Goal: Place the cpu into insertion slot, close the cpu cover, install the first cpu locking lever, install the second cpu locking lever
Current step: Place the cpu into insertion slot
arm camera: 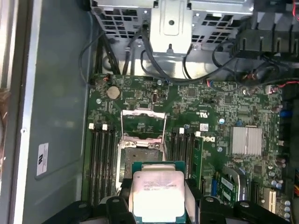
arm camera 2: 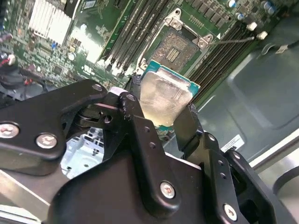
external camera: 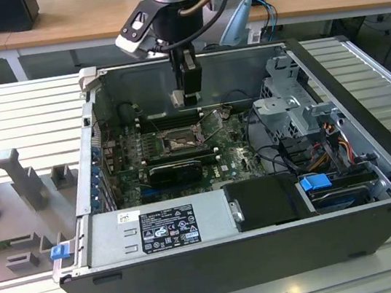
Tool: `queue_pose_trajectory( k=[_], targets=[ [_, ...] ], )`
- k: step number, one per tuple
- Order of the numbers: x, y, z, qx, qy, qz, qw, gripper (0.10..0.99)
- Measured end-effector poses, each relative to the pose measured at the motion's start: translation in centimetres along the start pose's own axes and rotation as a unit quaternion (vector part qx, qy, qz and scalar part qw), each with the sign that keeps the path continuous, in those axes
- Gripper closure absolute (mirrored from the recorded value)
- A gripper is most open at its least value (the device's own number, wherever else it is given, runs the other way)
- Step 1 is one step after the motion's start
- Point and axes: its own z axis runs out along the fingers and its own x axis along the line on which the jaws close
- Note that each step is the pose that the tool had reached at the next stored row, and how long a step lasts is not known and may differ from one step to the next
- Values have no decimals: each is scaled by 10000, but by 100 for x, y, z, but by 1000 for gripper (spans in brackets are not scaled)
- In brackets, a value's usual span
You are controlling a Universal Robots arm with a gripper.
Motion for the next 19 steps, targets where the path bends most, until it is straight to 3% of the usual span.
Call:
queue_pose_trajectory(
  k=[5,13,19],
  targets=[
    [-2,-5,92,-2,-44,131,9999,557],
    [-4,-11,214,6,-47,169,9998,557],
    [-5,-13,253,16,-47,170,9998,557]
  ],
)
